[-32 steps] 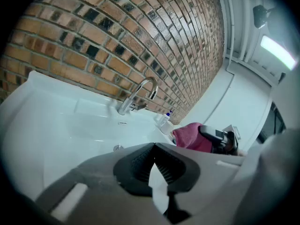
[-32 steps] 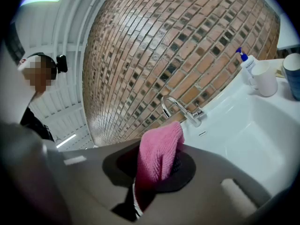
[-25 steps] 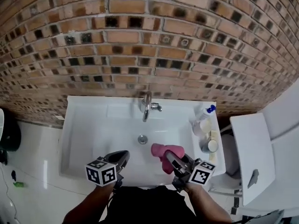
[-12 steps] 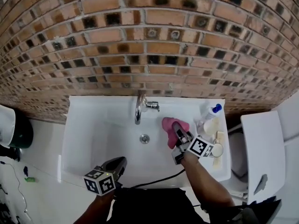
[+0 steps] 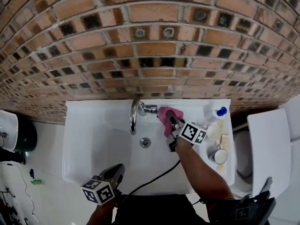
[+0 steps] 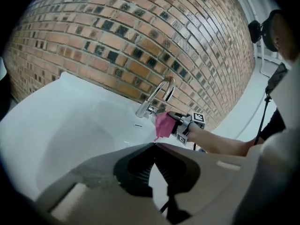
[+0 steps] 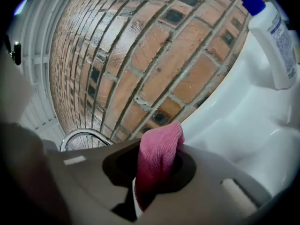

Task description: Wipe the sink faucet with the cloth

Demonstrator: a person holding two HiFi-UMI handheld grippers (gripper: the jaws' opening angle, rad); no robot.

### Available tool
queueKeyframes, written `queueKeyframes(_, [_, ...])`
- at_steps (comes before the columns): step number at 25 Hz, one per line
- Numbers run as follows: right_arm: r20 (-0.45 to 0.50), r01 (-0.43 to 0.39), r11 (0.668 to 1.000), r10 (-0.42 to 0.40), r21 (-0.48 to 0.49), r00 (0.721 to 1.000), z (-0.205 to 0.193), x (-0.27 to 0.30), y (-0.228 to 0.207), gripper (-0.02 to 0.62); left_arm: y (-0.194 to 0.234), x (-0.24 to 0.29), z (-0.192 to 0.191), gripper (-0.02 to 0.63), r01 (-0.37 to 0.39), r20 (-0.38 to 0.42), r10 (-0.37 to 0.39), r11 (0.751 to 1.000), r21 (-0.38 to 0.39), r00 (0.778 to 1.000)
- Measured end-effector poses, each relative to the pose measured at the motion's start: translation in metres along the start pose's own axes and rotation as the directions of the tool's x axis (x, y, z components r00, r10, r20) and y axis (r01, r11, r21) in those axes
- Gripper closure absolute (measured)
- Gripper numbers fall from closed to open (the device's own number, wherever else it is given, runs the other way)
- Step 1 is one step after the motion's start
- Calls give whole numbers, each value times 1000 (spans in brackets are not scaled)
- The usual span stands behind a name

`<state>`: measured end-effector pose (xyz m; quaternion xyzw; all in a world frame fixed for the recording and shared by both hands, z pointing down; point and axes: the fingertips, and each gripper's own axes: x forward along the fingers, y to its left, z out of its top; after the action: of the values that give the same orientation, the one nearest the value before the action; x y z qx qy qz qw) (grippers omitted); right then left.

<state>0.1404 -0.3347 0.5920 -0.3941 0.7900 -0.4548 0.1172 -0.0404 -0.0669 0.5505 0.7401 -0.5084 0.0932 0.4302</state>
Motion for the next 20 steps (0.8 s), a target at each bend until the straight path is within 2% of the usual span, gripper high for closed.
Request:
queueKeyframes(5, [-28, -3, 1000, 3, 13, 1000, -3, 31, -5, 540, 9, 0, 0, 601, -24, -19, 24, 1000, -15, 1000])
queueKeyframes(11, [-56, -38, 995, 43, 97, 997, -11, 52, 6, 540, 14, 2, -2, 602, -23, -42, 22, 1000, -19, 999])
queueKeyframes(15, [-51, -31, 989, 39, 144, 998, -12, 51, 9, 540, 14, 4, -3, 601, -10, -46, 9, 1000, -26, 999])
queueKeyframes(20, [-41, -40, 993, 45, 115, 998, -11, 39, 27, 540, 11, 6, 1, 601, 19, -40, -19, 1000, -12, 999])
